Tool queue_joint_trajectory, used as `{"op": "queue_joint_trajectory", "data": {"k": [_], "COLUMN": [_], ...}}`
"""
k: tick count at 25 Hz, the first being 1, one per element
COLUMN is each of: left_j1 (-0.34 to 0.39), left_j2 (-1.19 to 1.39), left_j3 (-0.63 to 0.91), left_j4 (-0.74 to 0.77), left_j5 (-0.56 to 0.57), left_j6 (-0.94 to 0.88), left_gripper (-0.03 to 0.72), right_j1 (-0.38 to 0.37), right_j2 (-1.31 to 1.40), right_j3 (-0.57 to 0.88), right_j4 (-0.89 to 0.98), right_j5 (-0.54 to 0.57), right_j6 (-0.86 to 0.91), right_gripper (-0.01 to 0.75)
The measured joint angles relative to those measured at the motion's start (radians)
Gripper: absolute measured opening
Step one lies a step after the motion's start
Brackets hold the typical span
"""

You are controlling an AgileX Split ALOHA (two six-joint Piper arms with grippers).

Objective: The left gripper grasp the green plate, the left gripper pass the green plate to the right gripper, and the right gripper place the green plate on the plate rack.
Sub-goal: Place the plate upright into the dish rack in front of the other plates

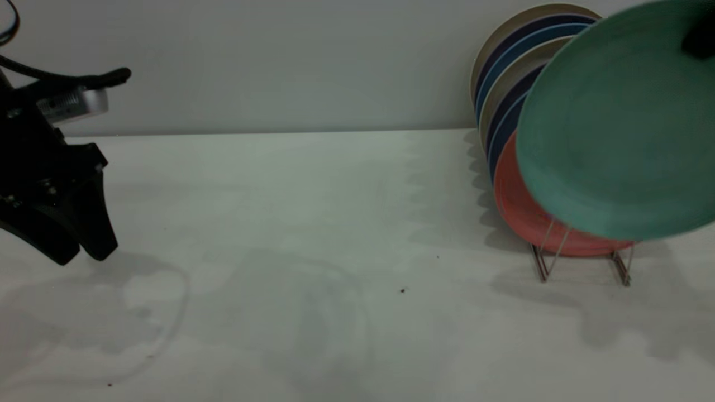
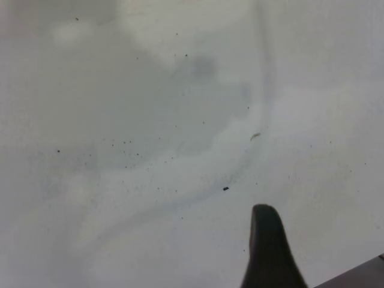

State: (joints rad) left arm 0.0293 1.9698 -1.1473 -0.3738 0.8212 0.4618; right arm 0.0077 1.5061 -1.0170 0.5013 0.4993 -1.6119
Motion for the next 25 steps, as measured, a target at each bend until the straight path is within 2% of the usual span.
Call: {"op": "queue_joint_trajectory", "data": {"k": [6,13,25], "left_j1": [0.000,0.000,0.000], "left_j2": [0.000,0.000,0.000], "left_j3": [0.000,0.000,0.000], "left_j4": [0.000,0.000,0.000], "left_j5": [-0.003,-0.012,-0.034], "left_j6": [-0.001,-0.001,-0.001], "left_gripper": [0.489,0.489,0.489], "right_j1": [0.000,0.000,-0.001], "right_j2": [0.061,0.077,0.118], "right_j3": [-0.080,-0.087,-0.088], "right_j4": [-0.042,-0.043,-0.005], "right_j5": [-0.008,-0.061,-0.044], "right_j6": [-0.016,-0.074,-0.094], "right_gripper": [0.060,0.060,0.060]}}
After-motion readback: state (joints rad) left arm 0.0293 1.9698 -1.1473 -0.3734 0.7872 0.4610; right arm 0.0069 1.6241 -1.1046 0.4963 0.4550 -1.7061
